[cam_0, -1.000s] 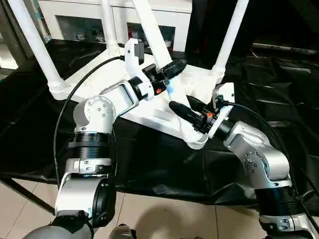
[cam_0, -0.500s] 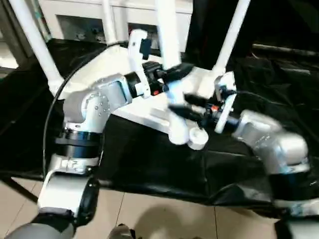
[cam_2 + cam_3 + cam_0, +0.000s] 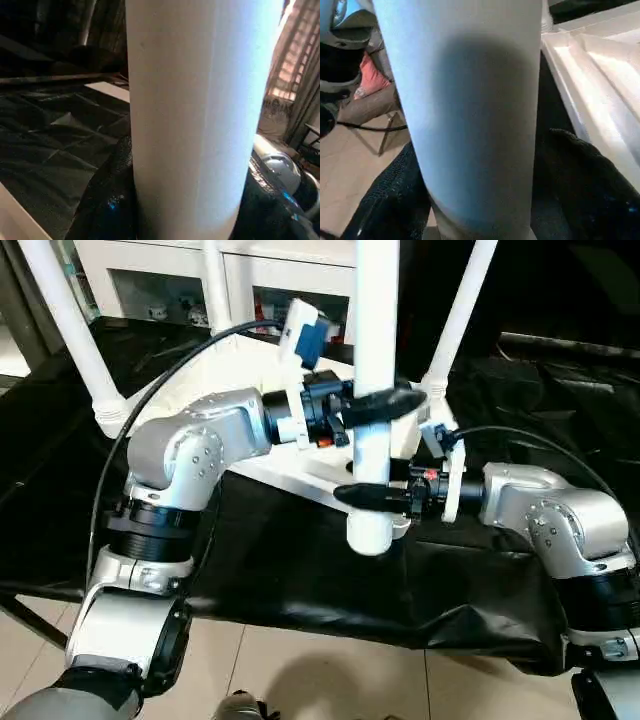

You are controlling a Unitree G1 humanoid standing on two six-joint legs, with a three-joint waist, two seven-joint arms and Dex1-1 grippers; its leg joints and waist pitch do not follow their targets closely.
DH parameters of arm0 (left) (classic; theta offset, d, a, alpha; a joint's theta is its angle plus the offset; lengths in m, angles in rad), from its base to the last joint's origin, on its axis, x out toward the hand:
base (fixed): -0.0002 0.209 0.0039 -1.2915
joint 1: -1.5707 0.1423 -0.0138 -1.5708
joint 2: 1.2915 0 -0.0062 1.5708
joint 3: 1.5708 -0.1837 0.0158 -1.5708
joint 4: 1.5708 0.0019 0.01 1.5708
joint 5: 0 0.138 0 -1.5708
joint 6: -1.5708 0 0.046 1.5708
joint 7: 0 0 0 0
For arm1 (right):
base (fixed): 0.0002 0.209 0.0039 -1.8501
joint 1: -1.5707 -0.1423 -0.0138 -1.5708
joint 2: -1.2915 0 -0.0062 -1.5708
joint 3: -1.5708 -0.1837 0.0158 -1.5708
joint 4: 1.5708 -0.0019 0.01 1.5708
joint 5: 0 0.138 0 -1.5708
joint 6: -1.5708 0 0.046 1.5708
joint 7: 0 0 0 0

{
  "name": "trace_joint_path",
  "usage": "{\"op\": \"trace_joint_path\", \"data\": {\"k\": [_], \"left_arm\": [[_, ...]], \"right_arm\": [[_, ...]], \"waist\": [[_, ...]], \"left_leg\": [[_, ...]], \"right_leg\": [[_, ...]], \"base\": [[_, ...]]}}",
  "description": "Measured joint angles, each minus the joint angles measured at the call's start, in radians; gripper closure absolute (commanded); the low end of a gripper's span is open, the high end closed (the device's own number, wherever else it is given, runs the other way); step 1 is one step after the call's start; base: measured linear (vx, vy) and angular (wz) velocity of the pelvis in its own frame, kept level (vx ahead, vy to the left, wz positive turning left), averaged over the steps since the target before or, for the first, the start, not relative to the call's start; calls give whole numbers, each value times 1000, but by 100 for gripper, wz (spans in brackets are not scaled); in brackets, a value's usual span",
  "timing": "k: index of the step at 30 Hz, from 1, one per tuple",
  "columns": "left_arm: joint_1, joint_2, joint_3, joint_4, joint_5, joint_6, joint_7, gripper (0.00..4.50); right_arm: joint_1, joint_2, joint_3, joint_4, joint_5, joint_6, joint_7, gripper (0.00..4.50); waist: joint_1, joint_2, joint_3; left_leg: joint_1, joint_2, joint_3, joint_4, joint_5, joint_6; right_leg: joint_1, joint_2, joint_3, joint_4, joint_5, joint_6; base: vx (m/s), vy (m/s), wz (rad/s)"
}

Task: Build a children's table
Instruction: Pick table leg

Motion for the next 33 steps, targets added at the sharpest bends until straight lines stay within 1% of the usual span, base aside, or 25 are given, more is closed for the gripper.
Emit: {"op": "trace_joint_path", "data": {"k": [7,8,9,12,13,20,25,32,33], "left_arm": [[1,12,-8,0,1,0,-17,266],[1,12,-8,0,2,0,-19,266],[1,13,-9,0,2,0,-21,266],[0,15,-9,1,3,0,-22,266],[0,16,-9,1,3,0,-22,266],[0,18,-11,2,10,0,-26,266],[0,19,-12,13,11,1,-33,266],[0,14,-8,23,12,1,-33,266],[-4,10,7,32,2,29,-27,231]], "right_arm": [[-2,-3,15,18,-5,0,22,114],[-2,-3,16,18,-5,0,24,142],[-2,-3,18,18,-5,0,30,142],[-2,-3,23,18,-4,0,40,175],[-2,-3,24,18,-4,0,41,175],[-2,-2,35,18,-4,-1,53,238],[-1,-1,42,19,-4,-2,54,250],[-1,0,42,23,-6,-3,50,252],[-1,3,42,24,-6,-4,49,252]], "waist": [[-1,0,0],[-1,0,0],[0,0,0],[0,0,0],[0,0,0],[0,0,0],[0,0,0],[0,0,0],[0,0,0]], "left_leg": [[0,0,0,0,0,0],[0,0,0,0,0,0],[0,0,0,0,0,0],[0,0,0,0,0,0],[0,0,0,0,0,0],[0,0,0,0,0,0],[0,0,0,0,0,0],[0,0,0,0,0,0],[0,0,0,0,0,0]], "right_leg": [[0,0,0,0,0,0],[0,0,0,0,0,0],[0,0,0,0,0,0],[0,0,0,0,0,0],[0,0,0,0,0,0],[0,0,0,0,0,0],[0,0,0,0,0,-1],[0,0,0,0,1,-1],[0,0,0,1,1,-1]], "base": [[0,0,0],[0,0,0],[0,0,0],[0,0,0],[0,0,0],[0,0,0],[0,0,0],[0,0,0],[0,0,0]]}}
